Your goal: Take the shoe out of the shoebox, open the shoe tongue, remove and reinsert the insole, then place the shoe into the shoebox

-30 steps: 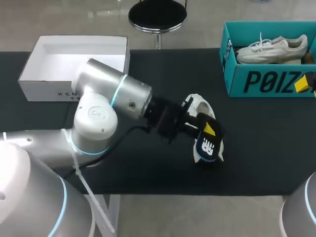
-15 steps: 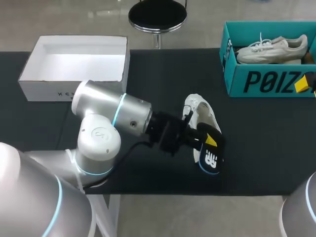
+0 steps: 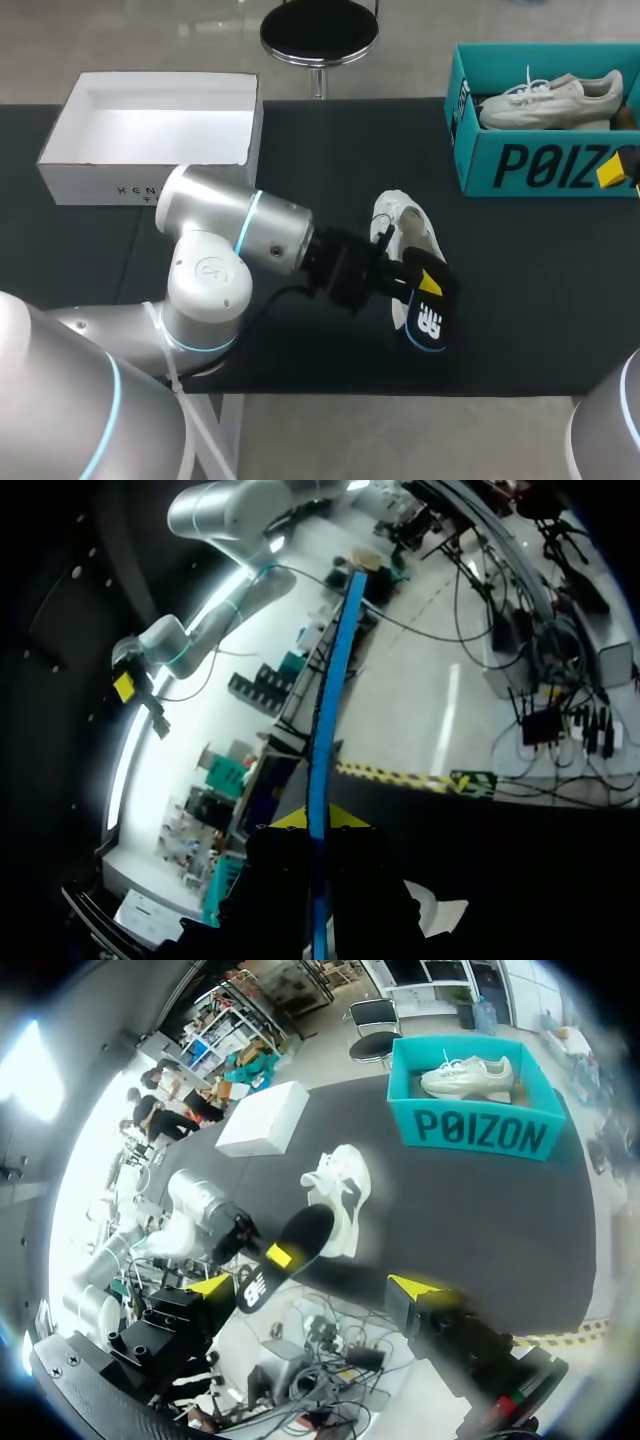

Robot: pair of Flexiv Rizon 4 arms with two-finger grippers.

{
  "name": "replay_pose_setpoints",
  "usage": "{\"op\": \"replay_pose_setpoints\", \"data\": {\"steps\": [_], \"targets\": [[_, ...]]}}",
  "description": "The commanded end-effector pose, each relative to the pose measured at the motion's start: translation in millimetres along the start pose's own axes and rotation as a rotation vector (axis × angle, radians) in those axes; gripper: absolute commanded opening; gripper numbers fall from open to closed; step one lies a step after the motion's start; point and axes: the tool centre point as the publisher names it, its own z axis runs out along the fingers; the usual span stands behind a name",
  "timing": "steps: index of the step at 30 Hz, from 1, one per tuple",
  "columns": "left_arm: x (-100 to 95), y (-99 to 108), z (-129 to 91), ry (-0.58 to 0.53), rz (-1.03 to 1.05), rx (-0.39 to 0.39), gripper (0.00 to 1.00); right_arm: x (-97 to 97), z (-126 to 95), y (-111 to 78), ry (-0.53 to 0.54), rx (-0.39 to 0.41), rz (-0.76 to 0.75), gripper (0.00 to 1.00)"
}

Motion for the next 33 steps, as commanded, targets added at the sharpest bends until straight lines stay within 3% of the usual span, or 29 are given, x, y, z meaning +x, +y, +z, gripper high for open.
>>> {"op": "replay_pose_setpoints", "data": {"steps": [1,19,33], "targets": [[-0.1,7.3,2.6,-0.003,0.005,-0.004,0.0,-0.2,1.0,2.4,-0.001,0.005,0.002,1.0],[-6.9,34.6,-0.8,-0.021,0.025,-0.042,0.0,-0.2,1.0,2.4,-0.001,0.005,0.002,1.0],[-8.4,34.3,-4.4,-0.044,0.02,-0.055,0.0,-0.2,1.0,2.4,-0.001,0.005,0.002,1.0]]}}
